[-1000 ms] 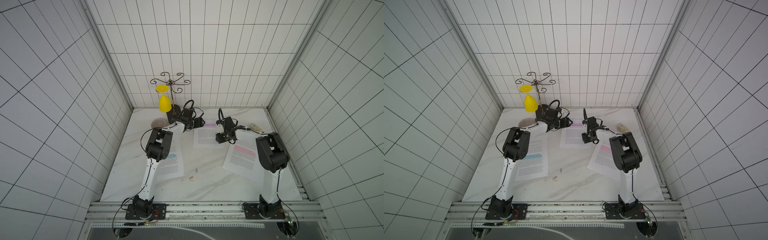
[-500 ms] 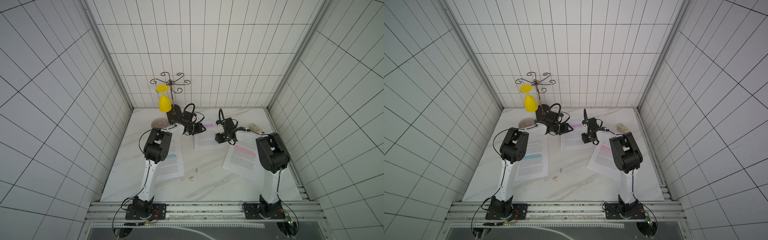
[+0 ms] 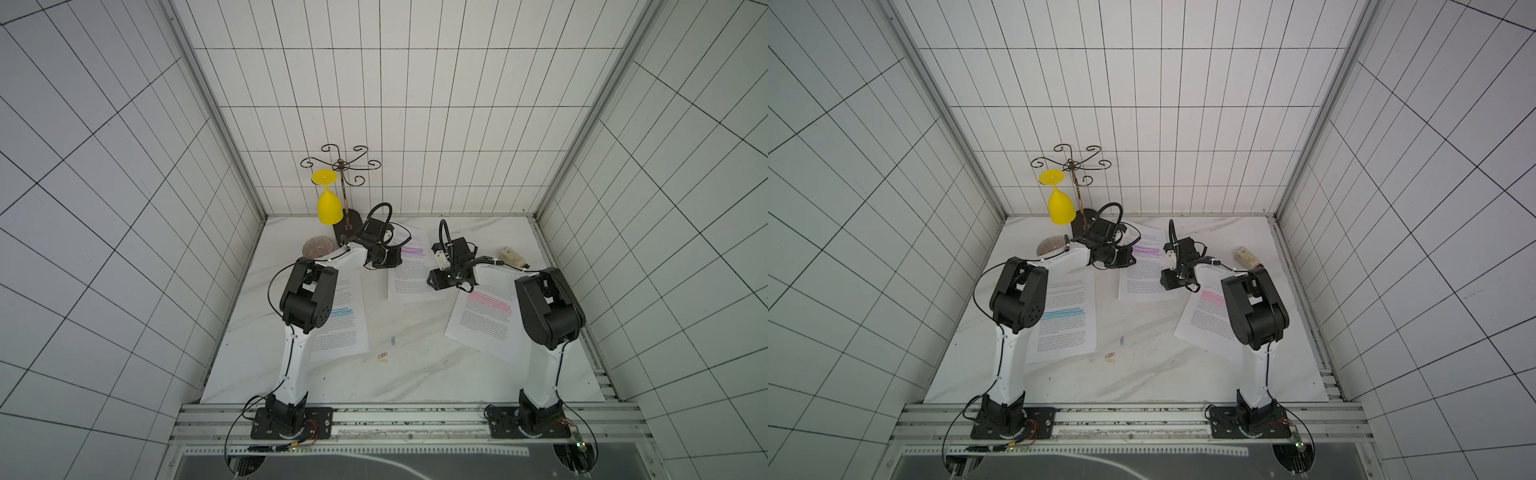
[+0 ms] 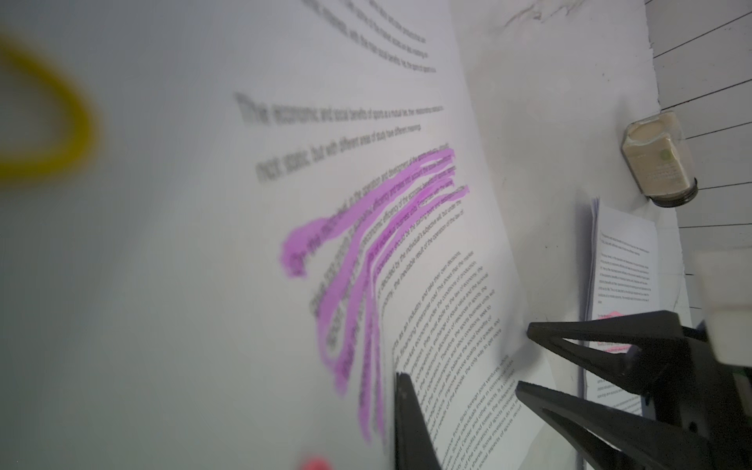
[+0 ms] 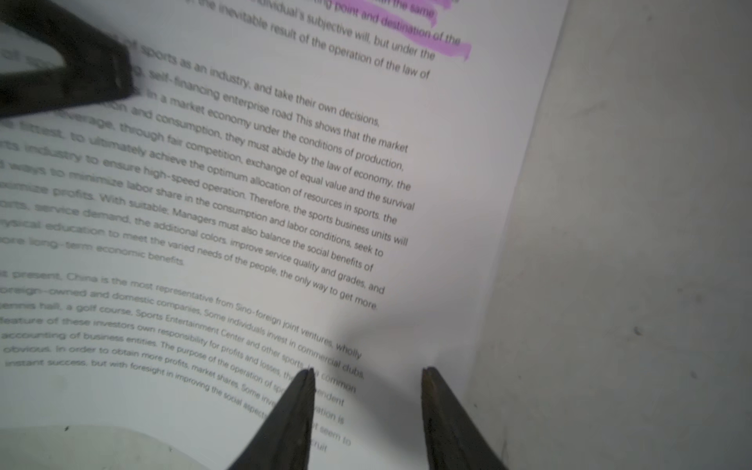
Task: Unclip the paperclips from the documents
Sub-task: Pick up the document from the center of the board.
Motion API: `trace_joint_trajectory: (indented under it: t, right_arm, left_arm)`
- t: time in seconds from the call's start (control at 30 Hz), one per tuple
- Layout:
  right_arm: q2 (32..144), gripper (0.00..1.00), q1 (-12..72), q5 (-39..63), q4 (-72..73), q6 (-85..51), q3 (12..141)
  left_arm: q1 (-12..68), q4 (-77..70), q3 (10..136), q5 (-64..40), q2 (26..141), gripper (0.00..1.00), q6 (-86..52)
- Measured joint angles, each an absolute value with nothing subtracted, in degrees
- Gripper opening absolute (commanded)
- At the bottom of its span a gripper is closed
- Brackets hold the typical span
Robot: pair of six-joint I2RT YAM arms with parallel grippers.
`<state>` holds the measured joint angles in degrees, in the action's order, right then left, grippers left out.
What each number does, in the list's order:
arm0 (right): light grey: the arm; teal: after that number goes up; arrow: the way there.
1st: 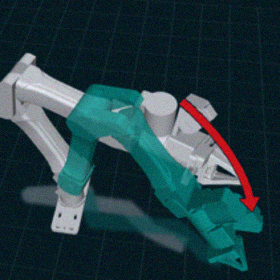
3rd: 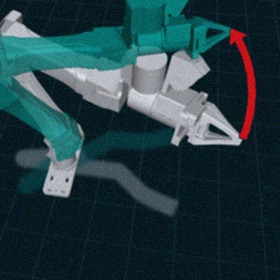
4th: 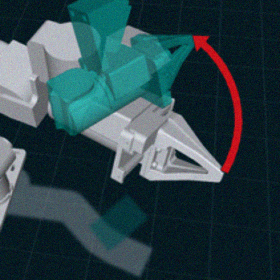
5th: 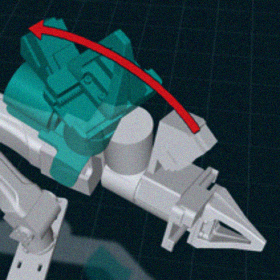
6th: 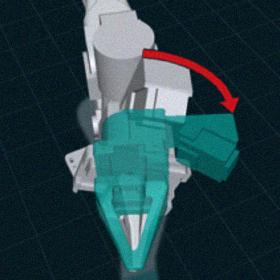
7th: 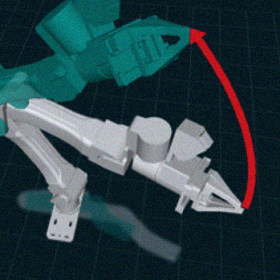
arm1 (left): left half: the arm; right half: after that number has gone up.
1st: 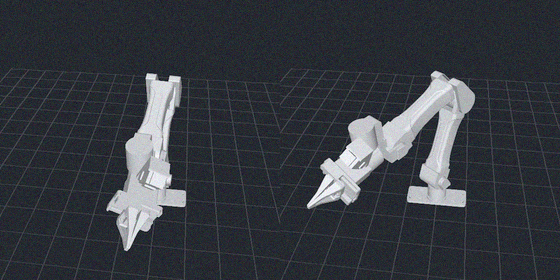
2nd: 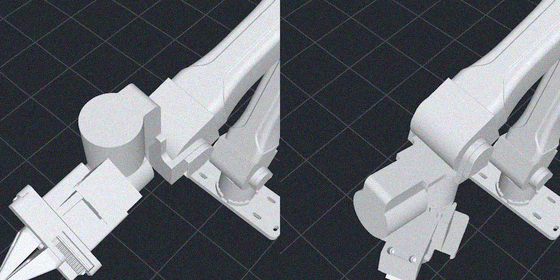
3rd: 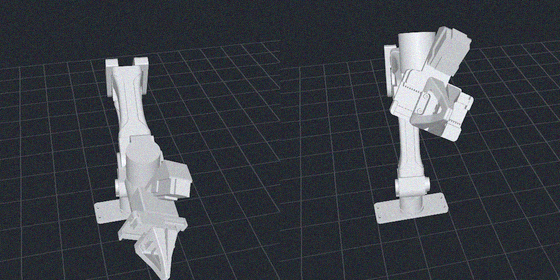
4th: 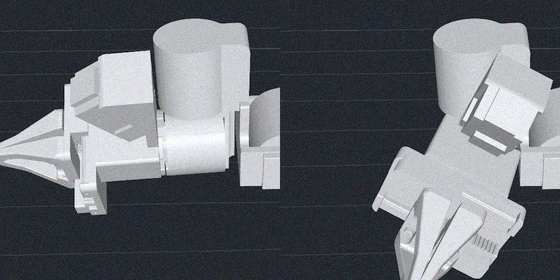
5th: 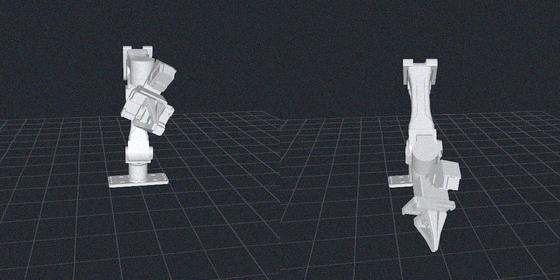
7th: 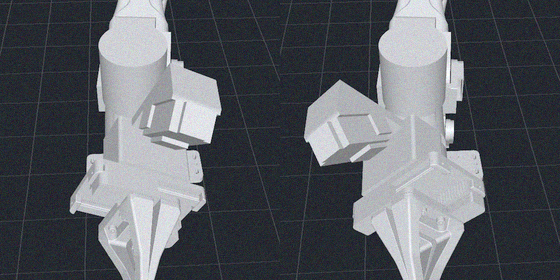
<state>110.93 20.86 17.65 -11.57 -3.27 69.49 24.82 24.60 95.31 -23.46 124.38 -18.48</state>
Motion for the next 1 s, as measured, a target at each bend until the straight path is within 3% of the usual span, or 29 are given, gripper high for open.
trace_joint_trajectory:
  t: [0.23,0.5,1.0]
  right_arm:
    - [97.0,0.59,16.1,28.6,-8.1,-5.9,64.9]
    - [82.9,0.69,13.1,44.1,8.8,-7.7,55.5]
    - [79.7,0.71,10.8,57.2,19.1,-0.8,53.3]
  left_arm:
    - [25.3,22.7,89.4,-24.3,110.7,0.0,-13.6]
    - [25.2,21.2,81.8,-30.8,97.4,0.0,-6.0]
    - [25.2,12.4,62.9,-41.6,74.4,0.0,5.8]
